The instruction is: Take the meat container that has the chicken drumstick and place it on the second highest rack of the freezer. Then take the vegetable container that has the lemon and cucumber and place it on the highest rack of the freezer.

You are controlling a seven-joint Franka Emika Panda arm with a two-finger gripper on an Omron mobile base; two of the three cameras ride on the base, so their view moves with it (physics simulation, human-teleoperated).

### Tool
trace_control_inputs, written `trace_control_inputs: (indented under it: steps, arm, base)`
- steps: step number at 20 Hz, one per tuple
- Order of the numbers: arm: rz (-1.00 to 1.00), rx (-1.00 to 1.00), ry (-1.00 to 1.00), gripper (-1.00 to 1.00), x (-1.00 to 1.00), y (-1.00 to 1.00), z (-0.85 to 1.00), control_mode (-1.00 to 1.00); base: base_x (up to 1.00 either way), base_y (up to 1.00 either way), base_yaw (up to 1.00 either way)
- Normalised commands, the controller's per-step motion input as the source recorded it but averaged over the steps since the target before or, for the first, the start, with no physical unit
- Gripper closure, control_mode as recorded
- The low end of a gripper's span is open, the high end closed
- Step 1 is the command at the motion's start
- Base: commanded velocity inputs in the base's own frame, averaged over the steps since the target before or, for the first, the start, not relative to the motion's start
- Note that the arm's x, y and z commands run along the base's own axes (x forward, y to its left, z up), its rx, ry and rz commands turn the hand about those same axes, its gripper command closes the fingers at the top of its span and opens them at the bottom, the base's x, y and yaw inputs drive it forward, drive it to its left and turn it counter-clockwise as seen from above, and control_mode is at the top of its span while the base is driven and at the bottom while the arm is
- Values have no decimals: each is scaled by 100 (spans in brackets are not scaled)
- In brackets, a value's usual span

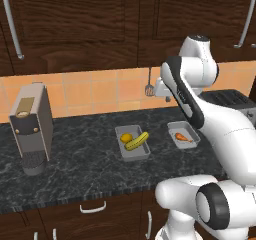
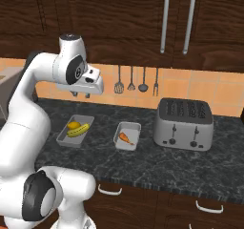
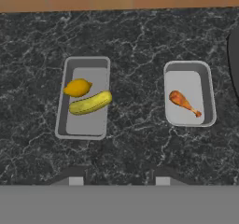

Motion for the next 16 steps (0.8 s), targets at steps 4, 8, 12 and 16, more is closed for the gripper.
trace_control_inputs:
  steps: [4,8,12,16]
  arm:
    - [0,6,-5,-100,-37,-18,0,-100]
    - [-7,9,-3,-100,-95,-66,-5,-100]
    - [-16,5,-2,-100,-98,-60,-14,-100]
    - [-30,2,5,-100,-52,-58,-30,-100]
  base:
    - [0,0,0]
    - [0,0,0]
    - [0,0,0]
    - [0,0,0]
